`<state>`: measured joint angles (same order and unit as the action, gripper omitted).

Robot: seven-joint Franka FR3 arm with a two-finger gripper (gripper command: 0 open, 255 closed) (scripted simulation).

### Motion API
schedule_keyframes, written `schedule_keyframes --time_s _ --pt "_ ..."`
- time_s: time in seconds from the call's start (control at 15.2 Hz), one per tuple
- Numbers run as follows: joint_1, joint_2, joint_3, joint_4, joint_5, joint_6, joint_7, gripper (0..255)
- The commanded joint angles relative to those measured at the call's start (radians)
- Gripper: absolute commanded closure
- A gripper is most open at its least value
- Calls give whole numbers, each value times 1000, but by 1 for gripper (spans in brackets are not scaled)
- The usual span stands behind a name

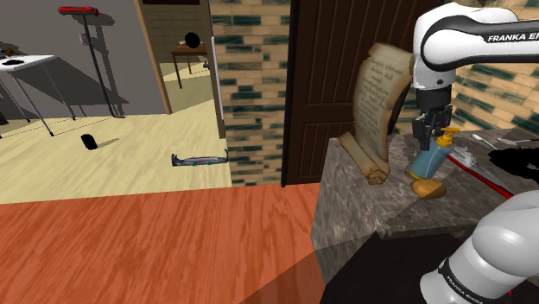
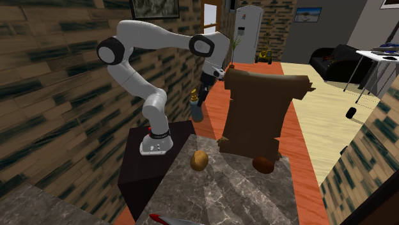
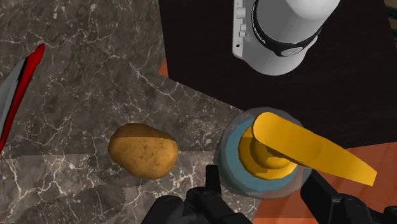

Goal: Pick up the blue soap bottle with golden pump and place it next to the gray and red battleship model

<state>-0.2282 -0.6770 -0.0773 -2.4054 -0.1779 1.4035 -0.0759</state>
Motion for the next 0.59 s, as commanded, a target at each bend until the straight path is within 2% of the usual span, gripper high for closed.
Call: schedule_keyframes --time_s 0.0,0.53 --pt "0 3 2 30 1 -27 -3 255" --pt "0 21 9 149 4 -128 -17 255"
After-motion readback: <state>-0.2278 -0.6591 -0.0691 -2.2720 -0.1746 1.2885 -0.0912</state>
